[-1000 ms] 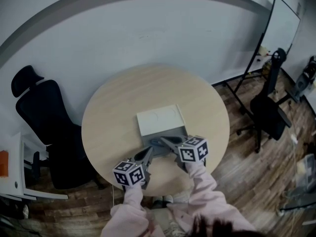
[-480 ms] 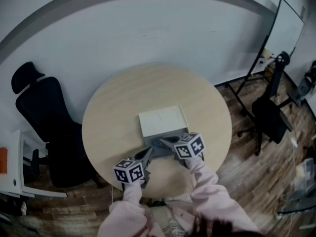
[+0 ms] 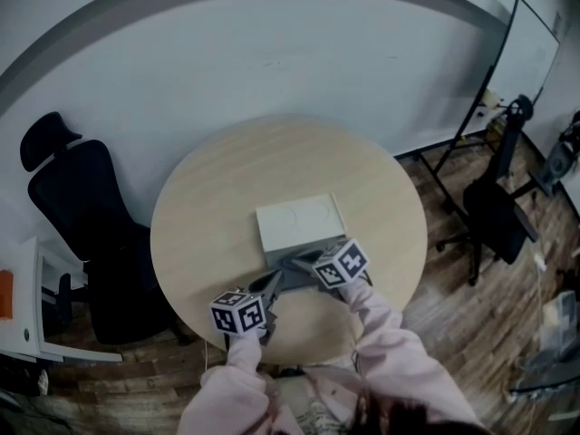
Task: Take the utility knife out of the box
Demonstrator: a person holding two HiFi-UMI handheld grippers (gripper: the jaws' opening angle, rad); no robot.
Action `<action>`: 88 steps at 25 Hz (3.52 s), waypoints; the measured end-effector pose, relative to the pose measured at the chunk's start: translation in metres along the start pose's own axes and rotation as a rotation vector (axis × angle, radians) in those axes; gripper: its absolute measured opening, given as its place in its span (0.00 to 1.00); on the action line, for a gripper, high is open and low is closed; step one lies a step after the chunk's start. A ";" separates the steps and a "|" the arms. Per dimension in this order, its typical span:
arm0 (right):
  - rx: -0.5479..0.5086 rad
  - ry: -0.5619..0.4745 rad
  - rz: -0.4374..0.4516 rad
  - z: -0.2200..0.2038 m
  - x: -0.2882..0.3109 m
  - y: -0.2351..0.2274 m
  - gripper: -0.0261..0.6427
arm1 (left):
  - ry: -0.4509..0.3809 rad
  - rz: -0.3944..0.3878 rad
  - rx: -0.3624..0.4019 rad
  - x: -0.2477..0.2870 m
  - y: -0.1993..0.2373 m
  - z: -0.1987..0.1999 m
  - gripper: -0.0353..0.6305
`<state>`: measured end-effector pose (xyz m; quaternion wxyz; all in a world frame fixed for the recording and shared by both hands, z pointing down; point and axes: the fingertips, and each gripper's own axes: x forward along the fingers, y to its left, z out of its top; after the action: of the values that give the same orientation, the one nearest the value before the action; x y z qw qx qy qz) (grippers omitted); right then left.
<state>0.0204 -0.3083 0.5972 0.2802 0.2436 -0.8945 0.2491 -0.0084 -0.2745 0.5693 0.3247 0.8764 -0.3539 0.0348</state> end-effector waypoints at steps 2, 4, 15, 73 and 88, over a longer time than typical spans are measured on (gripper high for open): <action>-0.027 0.035 0.003 -0.003 0.004 -0.002 0.04 | 0.006 -0.001 -0.003 0.001 0.002 -0.002 0.06; -0.048 0.072 0.002 -0.007 0.008 -0.004 0.04 | 0.011 0.000 -0.005 0.001 0.003 -0.004 0.06; -0.133 0.162 -0.067 -0.018 0.020 -0.022 0.05 | 0.009 0.013 -0.014 0.000 0.011 -0.003 0.06; -0.407 0.428 -0.066 -0.056 0.063 -0.022 0.23 | 0.019 0.051 -0.071 0.007 0.029 -0.006 0.06; -0.371 0.344 -0.068 -0.048 0.051 -0.019 0.23 | 0.033 0.043 -0.063 0.008 0.024 -0.012 0.06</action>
<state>0.0125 -0.3099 0.6690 0.4765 0.1719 -0.8553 0.1092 -0.0156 -0.2854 0.5938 0.3570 0.8573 -0.3683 0.0454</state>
